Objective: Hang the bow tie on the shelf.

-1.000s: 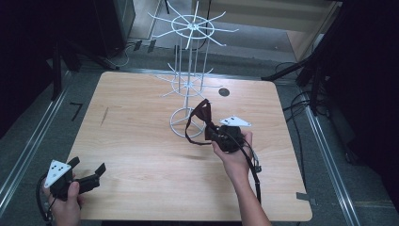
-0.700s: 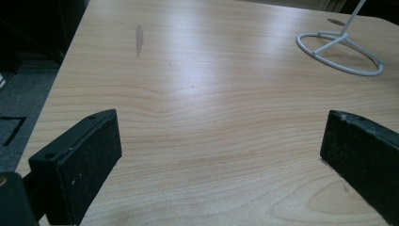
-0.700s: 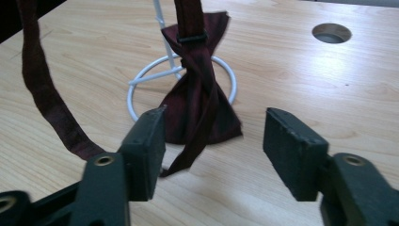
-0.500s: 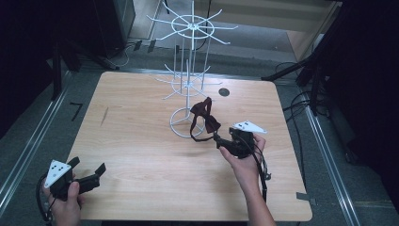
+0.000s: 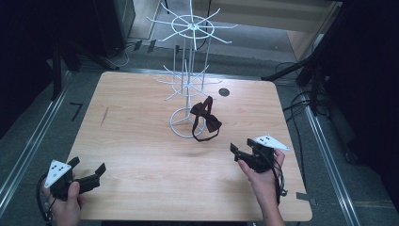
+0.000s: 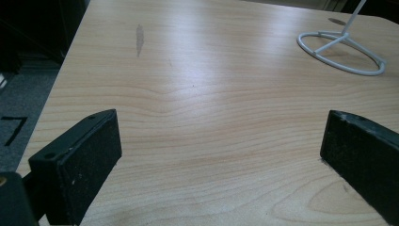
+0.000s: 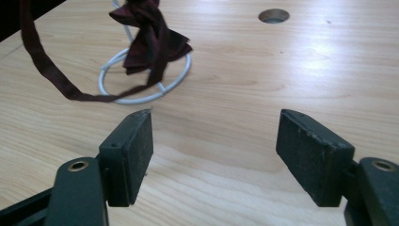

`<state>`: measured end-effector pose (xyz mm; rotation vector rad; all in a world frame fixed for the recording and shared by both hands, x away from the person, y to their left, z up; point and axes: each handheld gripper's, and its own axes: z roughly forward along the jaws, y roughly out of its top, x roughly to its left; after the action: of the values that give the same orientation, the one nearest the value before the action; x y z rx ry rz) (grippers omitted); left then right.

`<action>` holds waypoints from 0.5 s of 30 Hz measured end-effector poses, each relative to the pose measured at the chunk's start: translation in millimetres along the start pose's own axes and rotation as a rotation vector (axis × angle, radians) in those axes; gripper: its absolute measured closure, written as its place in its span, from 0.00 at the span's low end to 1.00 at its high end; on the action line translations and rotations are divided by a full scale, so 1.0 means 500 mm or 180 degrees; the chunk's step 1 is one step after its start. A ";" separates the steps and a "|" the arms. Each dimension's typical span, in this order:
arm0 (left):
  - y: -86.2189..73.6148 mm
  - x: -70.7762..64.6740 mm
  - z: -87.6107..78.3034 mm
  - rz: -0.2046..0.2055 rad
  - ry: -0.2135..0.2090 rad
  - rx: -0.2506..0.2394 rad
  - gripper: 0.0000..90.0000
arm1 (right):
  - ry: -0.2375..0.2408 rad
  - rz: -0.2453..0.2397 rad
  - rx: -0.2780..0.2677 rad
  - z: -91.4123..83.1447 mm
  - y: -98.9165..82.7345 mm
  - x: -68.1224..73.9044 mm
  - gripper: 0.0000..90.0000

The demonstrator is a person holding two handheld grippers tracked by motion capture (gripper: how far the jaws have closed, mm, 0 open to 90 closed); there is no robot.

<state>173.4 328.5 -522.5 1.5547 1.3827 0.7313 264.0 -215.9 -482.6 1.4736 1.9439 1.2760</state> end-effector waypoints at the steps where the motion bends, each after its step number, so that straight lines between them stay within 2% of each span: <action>1: 0.000 0.000 0.000 -0.0007 0.0001 -0.0005 0.00 | -0.0009 0.0011 0.0004 -0.004 -0.004 -0.005 0.30; 15: 0.000 -0.001 0.000 -0.0010 0.0009 -0.0016 0.00 | -0.0019 0.0011 0.0028 -0.042 -0.054 -0.057 0.22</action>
<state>173.3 328.1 -522.7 1.5478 1.3841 0.7350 244.1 -251.4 -500.4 1.4841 1.9463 1.2647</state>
